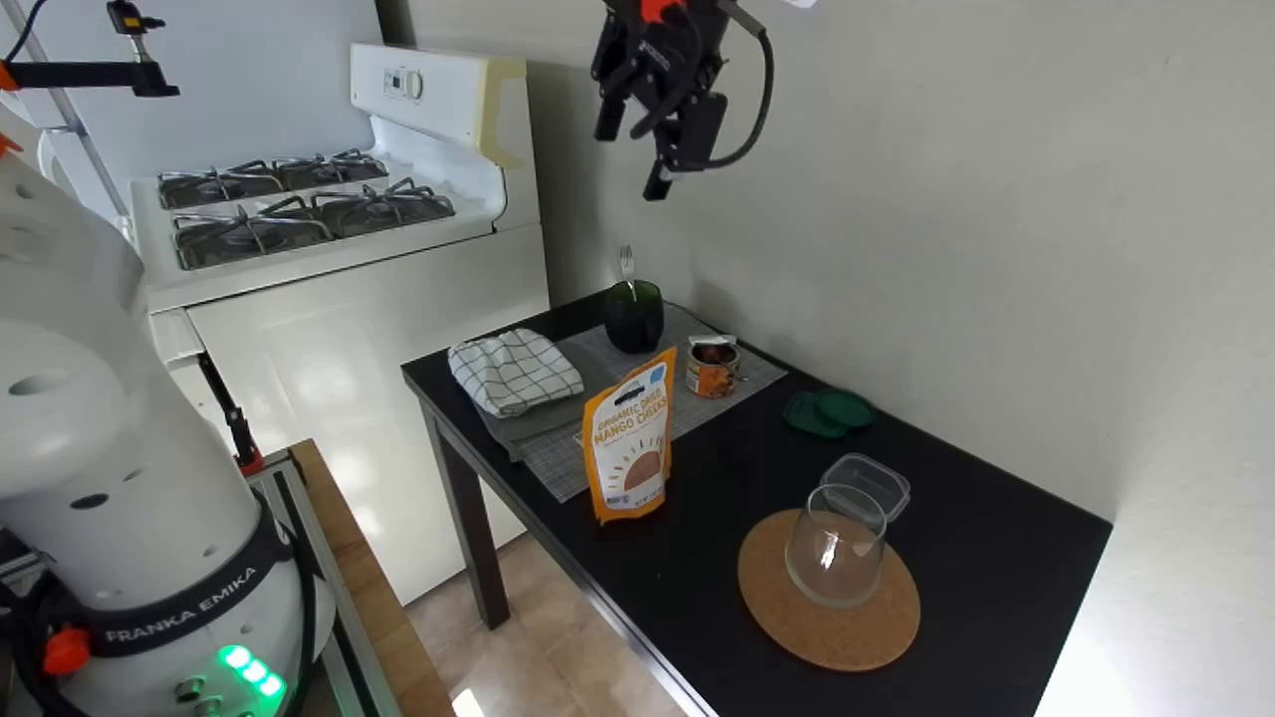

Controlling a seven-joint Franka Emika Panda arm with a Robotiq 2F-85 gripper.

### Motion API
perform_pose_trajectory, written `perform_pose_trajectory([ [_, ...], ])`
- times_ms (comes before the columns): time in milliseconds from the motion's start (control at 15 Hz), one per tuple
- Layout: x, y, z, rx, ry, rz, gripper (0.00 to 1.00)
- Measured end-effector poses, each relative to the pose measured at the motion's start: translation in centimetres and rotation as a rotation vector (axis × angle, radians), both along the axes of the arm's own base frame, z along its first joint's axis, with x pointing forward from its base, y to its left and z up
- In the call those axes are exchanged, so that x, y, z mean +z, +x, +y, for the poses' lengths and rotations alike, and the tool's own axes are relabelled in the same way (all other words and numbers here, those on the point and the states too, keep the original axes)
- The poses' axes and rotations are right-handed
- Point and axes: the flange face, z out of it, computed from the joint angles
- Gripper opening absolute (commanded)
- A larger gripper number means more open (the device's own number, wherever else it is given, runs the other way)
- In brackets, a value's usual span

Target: Scoop up the coffee powder from the can and put it into the jar

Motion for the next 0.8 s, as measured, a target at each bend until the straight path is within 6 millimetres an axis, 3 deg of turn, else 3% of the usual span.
perform_pose_trajectory([
  [267, -4.6, 3.2, -3.4, -0.128, 0.091, 0.065, 1.00],
  [467, -7.6, 4.5, -5.4, -0.208, 0.083, 0.081, 1.00],
  [800, -7.3, 4.8, -5.1, -0.197, 0.077, 0.062, 1.00],
])
